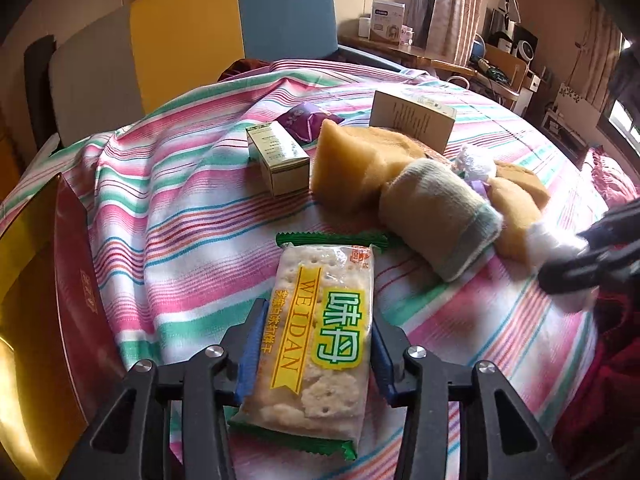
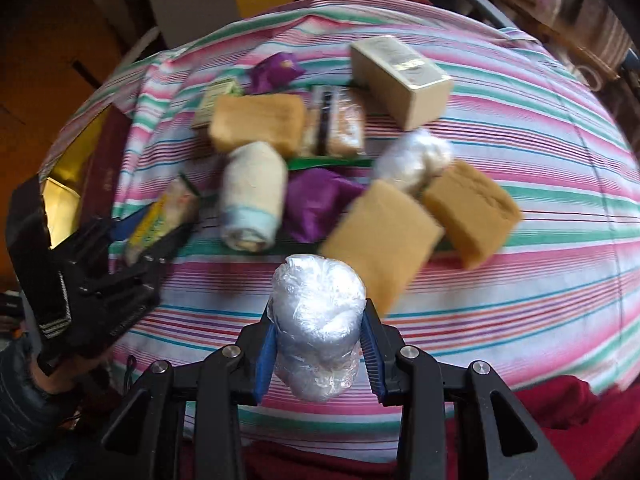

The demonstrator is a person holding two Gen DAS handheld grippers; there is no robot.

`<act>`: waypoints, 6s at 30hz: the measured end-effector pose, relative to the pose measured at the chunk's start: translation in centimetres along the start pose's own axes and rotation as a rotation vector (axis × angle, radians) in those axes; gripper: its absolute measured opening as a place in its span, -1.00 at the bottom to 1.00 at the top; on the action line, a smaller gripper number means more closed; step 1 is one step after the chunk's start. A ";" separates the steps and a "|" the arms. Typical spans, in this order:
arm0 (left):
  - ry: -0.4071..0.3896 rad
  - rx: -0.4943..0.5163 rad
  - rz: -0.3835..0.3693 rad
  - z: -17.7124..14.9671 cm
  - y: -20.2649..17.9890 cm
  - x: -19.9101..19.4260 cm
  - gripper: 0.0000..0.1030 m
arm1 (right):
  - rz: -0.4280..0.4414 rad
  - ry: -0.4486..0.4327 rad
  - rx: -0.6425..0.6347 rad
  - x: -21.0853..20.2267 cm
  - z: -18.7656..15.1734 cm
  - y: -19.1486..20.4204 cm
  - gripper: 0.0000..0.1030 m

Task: Organize objects
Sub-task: 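Lift the cracker packet with the left gripper while the right gripper grasps the plastic-wrapped bundle, then carry the cracker packet into the gold tray and open the left gripper, then carry the plastic-wrapped bundle into the gold tray and open the right gripper, then move both grippers back to the item pile and grasp the grey sock with the left gripper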

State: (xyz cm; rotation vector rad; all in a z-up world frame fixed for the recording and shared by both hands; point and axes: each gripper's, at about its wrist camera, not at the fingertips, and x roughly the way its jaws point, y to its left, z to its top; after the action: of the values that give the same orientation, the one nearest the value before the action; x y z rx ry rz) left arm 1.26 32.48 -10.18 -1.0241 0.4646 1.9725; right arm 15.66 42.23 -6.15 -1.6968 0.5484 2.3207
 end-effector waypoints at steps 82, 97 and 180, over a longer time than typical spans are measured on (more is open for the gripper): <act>-0.219 -0.524 0.426 -9.5 21.9 -21.3 0.07 | 0.246 -0.184 -0.372 0.2 2.1 24.7 -0.22; -0.176 -0.717 0.470 -16.8 26.4 -23.5 0.06 | 0.341 -0.024 -0.469 8.3 5.5 39.4 -0.21; 0.132 -0.206 -0.245 7.5 -0.8 -2.1 0.39 | 0.162 -0.571 0.583 -4.7 1.9 -10.3 1.00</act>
State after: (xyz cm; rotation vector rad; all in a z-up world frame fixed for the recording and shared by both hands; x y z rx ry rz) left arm -1.14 36.62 -4.00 -1.2823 0.1970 1.7656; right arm 19.46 52.62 -2.98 -0.7171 1.1136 2.2772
